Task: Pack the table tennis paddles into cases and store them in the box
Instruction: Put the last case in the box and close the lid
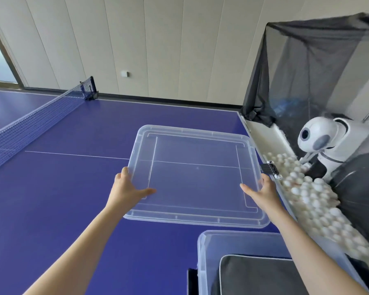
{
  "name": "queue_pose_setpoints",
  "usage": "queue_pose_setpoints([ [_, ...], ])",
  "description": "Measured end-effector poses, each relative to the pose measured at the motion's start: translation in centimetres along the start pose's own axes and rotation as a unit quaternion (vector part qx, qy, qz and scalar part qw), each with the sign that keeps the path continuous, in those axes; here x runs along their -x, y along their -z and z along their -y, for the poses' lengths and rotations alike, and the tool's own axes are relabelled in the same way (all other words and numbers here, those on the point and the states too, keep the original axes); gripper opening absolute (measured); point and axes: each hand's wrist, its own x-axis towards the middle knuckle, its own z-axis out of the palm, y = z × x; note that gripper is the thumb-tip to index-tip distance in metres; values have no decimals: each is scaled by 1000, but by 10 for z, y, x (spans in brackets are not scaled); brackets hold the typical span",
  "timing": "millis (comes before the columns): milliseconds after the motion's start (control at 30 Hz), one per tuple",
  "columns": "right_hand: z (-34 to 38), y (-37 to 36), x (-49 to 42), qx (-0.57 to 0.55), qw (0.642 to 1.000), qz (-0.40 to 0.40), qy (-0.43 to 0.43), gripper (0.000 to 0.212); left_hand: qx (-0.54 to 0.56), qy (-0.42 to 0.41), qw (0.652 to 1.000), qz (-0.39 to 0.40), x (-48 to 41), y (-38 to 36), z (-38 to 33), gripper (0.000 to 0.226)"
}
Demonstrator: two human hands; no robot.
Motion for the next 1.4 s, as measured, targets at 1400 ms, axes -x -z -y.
queue_pose_setpoints([
  [1400,-239,171,172,97,987,88,-89,90,-7,87,995,45,300,-157,-3,81],
])
